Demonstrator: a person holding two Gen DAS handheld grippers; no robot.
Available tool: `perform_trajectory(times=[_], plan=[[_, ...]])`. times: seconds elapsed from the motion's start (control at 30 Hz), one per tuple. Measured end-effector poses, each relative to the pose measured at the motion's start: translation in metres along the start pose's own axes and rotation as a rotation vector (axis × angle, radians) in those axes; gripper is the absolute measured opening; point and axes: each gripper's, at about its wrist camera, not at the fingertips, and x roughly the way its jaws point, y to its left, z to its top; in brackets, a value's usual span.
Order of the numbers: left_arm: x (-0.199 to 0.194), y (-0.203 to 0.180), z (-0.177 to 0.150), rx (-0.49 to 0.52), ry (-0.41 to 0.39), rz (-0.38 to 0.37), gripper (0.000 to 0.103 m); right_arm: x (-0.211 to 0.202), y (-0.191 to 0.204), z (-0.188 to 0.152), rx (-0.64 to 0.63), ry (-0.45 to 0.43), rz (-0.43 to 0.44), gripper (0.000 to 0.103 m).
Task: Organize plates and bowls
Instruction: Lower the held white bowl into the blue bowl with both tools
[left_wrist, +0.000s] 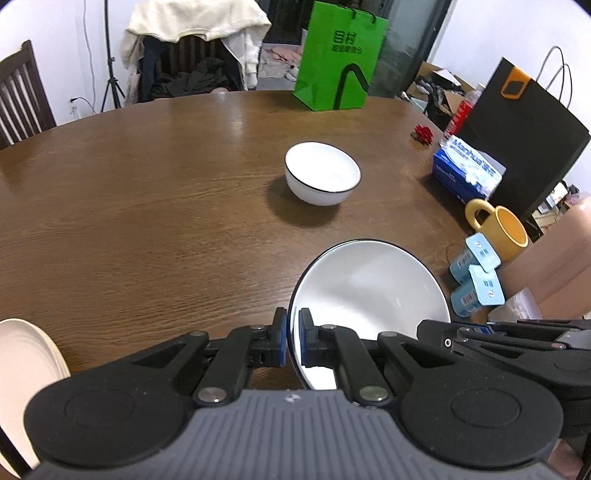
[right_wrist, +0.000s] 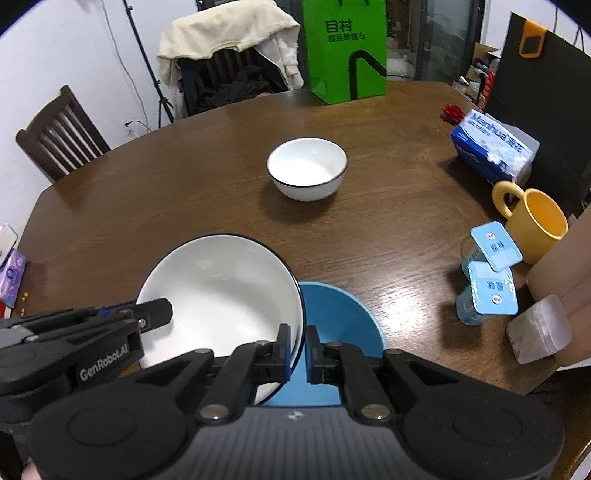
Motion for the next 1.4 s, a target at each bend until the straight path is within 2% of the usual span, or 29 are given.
perform_trajectory(times=[0.7,1.4], plan=[[0.045,-0.033,-0.005,0.091,0.074,-0.022,0.007,0.031,-0.046,-0.006,0.052,0.056,-0.036,0.007],[0.076,-0.033,-0.012,0.140,0.153,-0.014,0.007,0.066,-0.052,-0.010,0.043,0.112,-0.036,0.007]])
